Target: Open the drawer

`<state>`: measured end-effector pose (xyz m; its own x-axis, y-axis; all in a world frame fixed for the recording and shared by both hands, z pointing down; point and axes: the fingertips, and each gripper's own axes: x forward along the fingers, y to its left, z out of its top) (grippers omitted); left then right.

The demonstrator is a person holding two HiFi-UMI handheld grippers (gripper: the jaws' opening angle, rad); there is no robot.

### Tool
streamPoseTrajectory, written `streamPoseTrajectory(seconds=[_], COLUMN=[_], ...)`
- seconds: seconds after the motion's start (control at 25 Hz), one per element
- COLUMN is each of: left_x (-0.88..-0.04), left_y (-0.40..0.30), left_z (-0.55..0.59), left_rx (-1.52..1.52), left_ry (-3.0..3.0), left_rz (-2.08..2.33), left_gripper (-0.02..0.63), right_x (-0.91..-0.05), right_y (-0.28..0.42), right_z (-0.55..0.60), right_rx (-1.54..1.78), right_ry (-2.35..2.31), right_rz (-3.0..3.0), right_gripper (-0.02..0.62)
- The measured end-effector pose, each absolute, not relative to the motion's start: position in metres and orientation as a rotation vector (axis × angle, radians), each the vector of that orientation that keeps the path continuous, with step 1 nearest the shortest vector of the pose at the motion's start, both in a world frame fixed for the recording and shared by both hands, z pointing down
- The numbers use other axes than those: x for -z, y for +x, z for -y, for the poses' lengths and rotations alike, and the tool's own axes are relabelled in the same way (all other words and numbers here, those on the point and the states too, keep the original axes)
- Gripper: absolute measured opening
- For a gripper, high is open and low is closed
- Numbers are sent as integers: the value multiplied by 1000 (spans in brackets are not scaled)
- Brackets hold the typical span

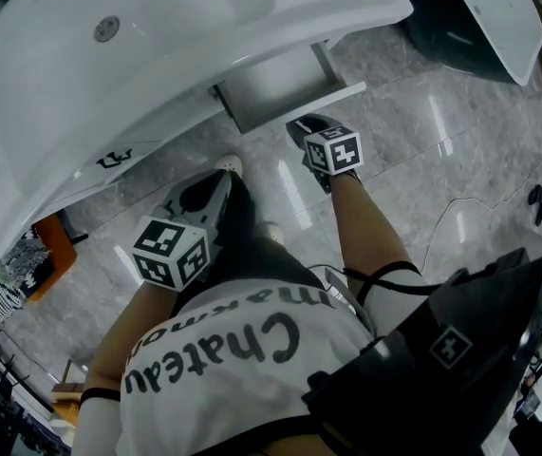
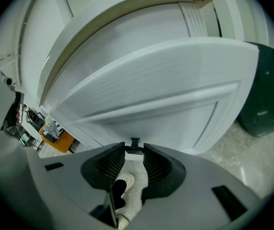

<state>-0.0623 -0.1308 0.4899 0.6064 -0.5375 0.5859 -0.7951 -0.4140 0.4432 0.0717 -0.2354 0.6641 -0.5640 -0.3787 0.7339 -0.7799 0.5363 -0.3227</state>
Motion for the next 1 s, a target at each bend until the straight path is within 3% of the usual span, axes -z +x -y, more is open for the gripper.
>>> streamPoseTrajectory(seconds=[1.0], left_x=[-487], left_y=[-55], left_z=[117], left_rx=[-453], left_ry=[2132], left_rz=[1050], left_gripper=[8], right_x=[-664], right_y=[82], right_z=[218], right_rx=[-877], right_ry=[948], right_rz=[2148], right_gripper=[127])
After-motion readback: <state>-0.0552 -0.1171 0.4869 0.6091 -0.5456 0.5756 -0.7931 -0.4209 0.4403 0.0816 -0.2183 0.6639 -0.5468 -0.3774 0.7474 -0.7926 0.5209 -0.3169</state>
